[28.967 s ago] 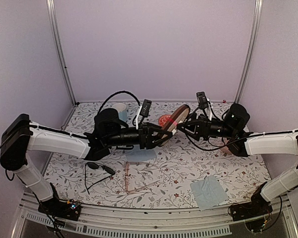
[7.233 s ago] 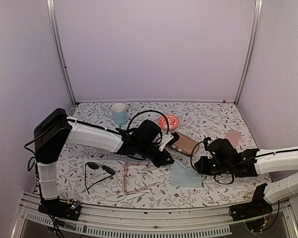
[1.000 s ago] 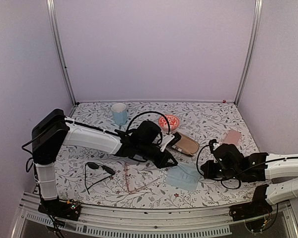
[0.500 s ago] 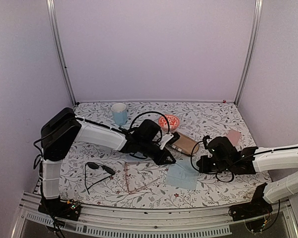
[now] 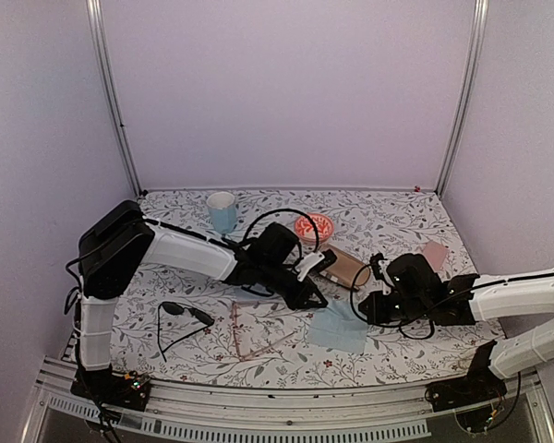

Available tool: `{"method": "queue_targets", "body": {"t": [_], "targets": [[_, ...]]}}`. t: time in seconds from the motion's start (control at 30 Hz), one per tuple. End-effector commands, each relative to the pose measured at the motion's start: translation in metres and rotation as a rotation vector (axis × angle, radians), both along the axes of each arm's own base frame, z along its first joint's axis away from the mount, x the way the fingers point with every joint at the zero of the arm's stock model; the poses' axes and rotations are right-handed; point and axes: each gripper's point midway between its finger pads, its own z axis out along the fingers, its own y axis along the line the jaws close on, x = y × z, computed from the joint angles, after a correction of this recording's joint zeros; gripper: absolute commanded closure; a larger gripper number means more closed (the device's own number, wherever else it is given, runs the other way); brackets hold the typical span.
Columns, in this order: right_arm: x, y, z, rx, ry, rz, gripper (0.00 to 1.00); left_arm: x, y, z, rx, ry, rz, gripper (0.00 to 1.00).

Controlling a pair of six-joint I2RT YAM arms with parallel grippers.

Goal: Organize the sunglasses
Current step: Fold the glasses cleaning cloth at the center of the board.

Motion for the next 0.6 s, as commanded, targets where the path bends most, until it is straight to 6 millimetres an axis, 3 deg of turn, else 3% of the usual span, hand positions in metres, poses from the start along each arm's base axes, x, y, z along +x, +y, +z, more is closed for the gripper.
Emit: {"method": "queue_targets", "body": {"t": [0.0, 0.57], "targets": [[-0.008, 0.002, 0.001, 0.029, 0.000, 0.040, 1.00, -0.008, 0.007, -0.005, 0.005, -0.009, -0.047, 1.00], [-0.036, 0.004, -0.018, 0.009, 0.060, 0.088, 1.00, -0.034, 0.015, -0.016, 0.049, -0.009, -0.086, 1.00]]}}
